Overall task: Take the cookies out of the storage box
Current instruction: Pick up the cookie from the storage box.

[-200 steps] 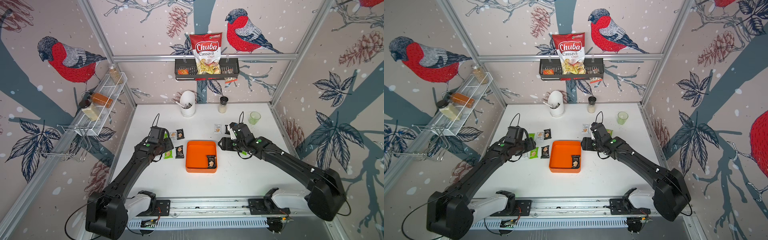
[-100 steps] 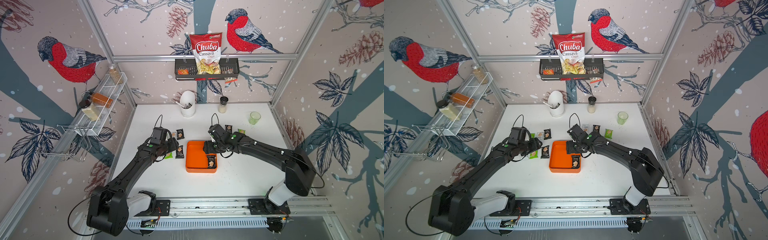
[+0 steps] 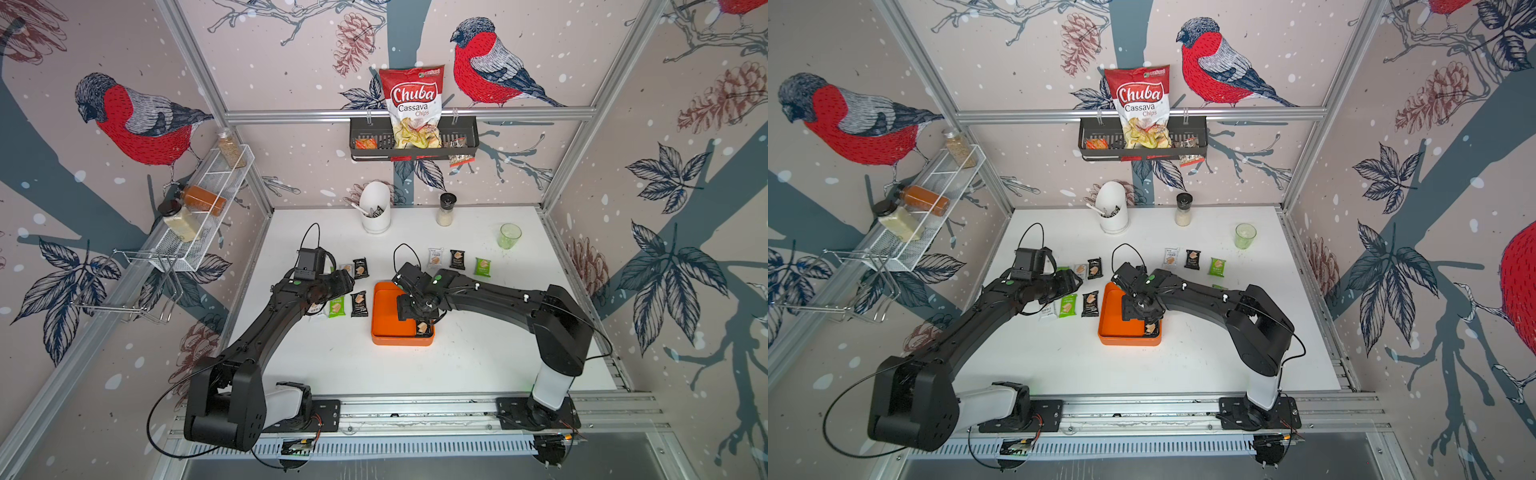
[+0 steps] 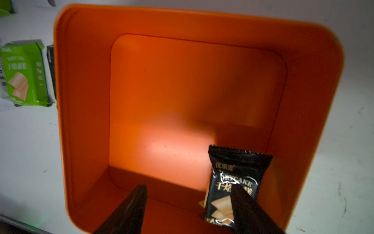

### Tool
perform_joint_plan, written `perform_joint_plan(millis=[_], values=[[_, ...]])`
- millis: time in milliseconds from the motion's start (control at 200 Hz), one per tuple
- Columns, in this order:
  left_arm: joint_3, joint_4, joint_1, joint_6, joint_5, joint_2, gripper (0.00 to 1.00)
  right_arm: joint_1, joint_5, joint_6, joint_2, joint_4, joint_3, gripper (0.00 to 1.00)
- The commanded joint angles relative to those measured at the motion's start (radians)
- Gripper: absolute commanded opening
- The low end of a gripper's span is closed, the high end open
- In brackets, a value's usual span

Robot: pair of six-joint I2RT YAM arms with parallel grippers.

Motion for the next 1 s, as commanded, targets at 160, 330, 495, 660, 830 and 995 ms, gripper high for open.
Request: perform_joint_plan(millis=[160, 330, 495, 660, 830, 995], values=[[0.011, 0.046, 0.004, 0.028, 0.022, 0.017, 0.68, 0.018, 0.034, 0.085, 0.005, -0.096, -0.030, 0.71], [-0.008, 0.059, 0.005, 0.007, 0.027, 0.006, 0.68, 0.013, 0.018, 0.067, 0.017, -0.085, -0.033, 0.71], [-0.014, 0.045, 0.004, 0.008, 0.017, -0.005, 0.68, -0.013, 0.025, 0.043, 0.049, -0.089, -0.026, 0.71], [-0.002, 0.039, 0.004, 0.005, 0.018, -0.009, 0.68, -0.039, 0.026, 0.009, 0.069, -0.059, 0.000, 0.70], [0.031, 0.033, 0.004, 0.015, 0.020, 0.016, 0.68, -0.033, 0.023, -0.026, 0.098, -0.049, 0.058, 0.70], [0.037, 0.038, 0.004, 0.010, 0.021, 0.027, 0.68, -0.029, 0.064, -0.031, 0.101, -0.084, 0.070, 0.71]])
